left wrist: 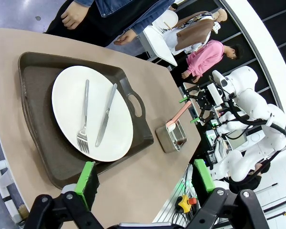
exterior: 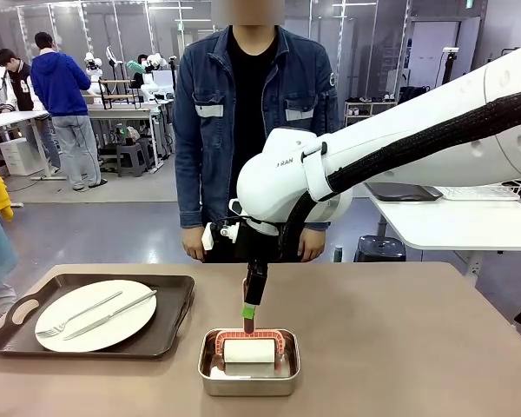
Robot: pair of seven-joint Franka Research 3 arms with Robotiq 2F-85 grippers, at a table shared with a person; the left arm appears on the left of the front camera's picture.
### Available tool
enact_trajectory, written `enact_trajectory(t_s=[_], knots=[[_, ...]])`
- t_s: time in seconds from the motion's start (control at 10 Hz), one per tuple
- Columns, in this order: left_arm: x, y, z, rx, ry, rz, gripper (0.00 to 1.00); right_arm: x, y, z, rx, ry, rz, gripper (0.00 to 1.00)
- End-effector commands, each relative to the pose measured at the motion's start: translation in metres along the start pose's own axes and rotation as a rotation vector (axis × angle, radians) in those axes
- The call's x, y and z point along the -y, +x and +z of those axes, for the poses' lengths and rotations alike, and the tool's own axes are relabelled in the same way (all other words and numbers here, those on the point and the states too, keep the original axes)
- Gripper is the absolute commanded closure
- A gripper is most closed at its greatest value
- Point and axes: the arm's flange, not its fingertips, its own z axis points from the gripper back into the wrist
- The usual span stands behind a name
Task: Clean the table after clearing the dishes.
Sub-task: When the right (or left) Handle tray is removed, use the right hand (or left hand) to clean the right (or left) side of the table with the Lint Roller.
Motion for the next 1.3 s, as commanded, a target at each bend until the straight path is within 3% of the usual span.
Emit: enact_trajectory(t_s=[0.0,0.2,0.3,0.5,0.6,0.8,1.2], knots=[[0.002,-0.001,0.003,-0.002,0.003,-0.002,0.0,-0.001,0.002,0.0,0.002,-0.001,0.001,0.0],[0.002,-0.001,0.003,-0.002,0.003,-0.002,0.0,0.0,0.0,0.0,0.0,0.0,0.0,0.0],[0.002,-0.001,0.003,-0.002,0.003,-0.002,0.0,0.006,-0.024,0.011,0.077,-0.001,-0.105,0.0],[0.002,-0.001,0.003,-0.002,0.003,-0.002,0.0,0.016,-0.083,0.046,0.332,0.037,-0.266,0.0],[0.002,-0.001,0.003,-0.002,0.003,-0.002,0.0,0.021,-0.106,0.056,0.392,0.03,-0.341,0.0],[0.002,-0.001,0.003,-0.002,0.003,-0.002,0.0,0.024,-0.168,0.061,0.499,0.129,-0.474,0.0],[0.002,-0.001,0.003,-0.002,0.003,-0.002,0.0,0.004,-0.293,0.063,0.851,0.364,-0.766,0.0]])
